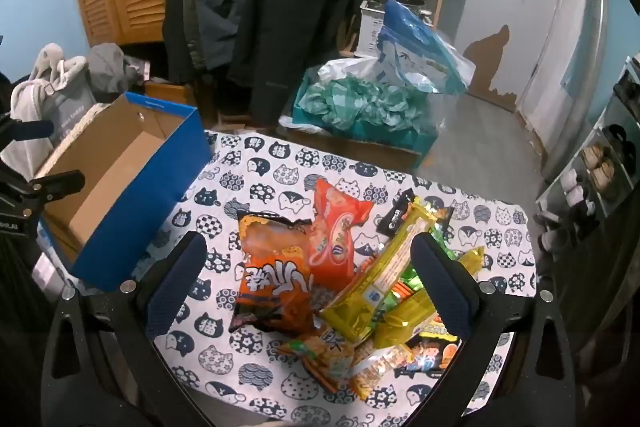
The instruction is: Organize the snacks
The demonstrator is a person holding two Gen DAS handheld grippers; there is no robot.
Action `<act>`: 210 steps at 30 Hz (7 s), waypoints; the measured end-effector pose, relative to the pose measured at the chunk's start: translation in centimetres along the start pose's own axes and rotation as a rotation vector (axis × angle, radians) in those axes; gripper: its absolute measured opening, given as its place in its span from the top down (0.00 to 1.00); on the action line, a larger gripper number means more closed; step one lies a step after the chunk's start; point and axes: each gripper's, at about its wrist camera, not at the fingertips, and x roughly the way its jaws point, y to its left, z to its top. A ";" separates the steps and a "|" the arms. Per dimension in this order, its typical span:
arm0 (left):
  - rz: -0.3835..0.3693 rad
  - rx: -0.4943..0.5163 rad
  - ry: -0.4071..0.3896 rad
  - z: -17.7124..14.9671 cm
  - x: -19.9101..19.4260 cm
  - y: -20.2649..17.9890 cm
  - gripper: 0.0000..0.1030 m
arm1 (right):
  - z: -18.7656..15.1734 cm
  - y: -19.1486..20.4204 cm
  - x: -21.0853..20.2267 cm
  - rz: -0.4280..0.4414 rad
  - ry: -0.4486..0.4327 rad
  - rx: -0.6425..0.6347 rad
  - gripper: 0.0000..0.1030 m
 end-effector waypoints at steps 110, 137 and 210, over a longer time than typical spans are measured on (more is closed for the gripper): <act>-0.100 0.001 0.172 1.4 5.0 -4.3 0.01 | -1.4 -8.6 1.6 -0.123 0.115 0.144 0.03; -0.242 -0.143 0.508 3.2 17.6 -13.7 0.01 | -9.5 -18.7 12.5 -0.107 0.426 0.479 0.03; -0.183 0.260 0.258 2.1 10.5 -12.6 0.32 | -8.2 -17.4 3.7 -0.251 0.254 0.344 0.74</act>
